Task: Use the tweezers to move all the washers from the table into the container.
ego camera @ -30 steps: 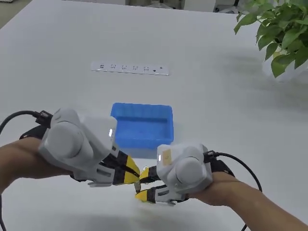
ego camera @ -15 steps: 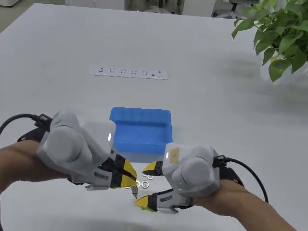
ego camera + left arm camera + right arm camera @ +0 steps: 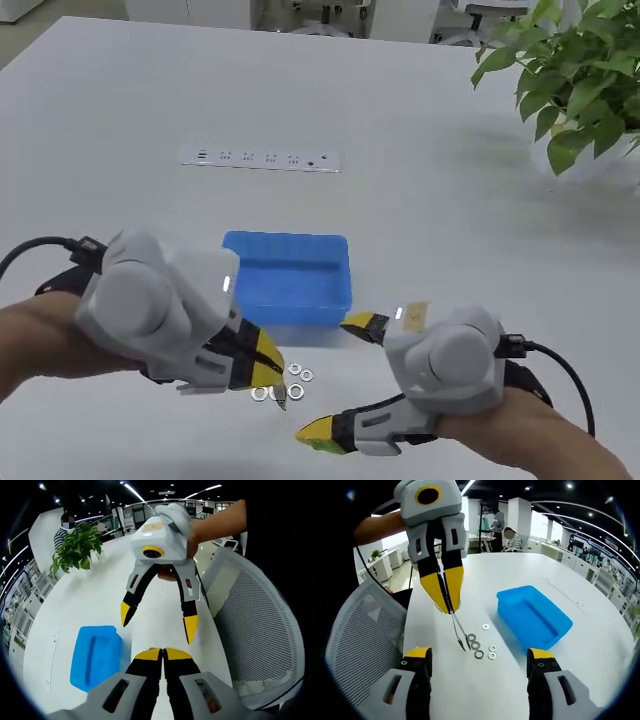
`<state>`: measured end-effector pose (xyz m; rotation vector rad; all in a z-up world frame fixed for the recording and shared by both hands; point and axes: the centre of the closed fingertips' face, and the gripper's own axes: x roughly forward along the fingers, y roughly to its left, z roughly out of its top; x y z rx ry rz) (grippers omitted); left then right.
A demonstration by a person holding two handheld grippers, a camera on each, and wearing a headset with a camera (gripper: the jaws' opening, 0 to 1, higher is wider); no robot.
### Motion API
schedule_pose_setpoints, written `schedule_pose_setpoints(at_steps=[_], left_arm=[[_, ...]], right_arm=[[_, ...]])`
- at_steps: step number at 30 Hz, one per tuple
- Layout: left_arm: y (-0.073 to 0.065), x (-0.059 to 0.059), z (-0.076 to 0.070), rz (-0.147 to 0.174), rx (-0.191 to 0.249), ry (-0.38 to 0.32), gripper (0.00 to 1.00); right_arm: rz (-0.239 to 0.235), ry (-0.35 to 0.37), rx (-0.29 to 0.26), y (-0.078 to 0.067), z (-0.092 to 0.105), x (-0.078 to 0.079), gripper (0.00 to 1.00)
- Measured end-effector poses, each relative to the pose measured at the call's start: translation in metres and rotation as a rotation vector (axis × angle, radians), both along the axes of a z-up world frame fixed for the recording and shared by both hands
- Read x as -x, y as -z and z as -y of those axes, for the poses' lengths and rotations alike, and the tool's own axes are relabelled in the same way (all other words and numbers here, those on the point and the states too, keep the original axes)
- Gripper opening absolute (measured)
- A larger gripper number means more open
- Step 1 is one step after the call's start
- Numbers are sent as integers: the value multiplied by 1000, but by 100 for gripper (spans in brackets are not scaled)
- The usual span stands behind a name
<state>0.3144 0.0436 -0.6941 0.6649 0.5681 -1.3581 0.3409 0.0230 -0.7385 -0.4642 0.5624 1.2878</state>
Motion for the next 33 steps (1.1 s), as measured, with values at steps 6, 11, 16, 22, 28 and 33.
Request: schedule_pose_setpoints(at_steps=[6, 11, 16, 22, 28, 33], left_arm=[[-2, -2, 3, 5, -2, 7, 5], [-3, -4, 5, 7, -4, 11, 5], [-3, -7, 7, 11, -1, 15, 5], [0, -12, 9, 11, -4, 24, 5], [3, -14, 9, 11, -8, 31, 5], [10, -14, 10, 0, -22, 40, 5]], right_arm=[[-10, 25, -27, -4, 5, -3, 92], [-8, 45, -47, -8, 8, -5, 99], [-12, 55, -57, -8, 11, -5, 100], [-9, 57, -51, -6, 14, -4, 100], [-14, 56, -42, -4, 16, -2, 99], [-14, 55, -38, -2, 17, -1, 98]])
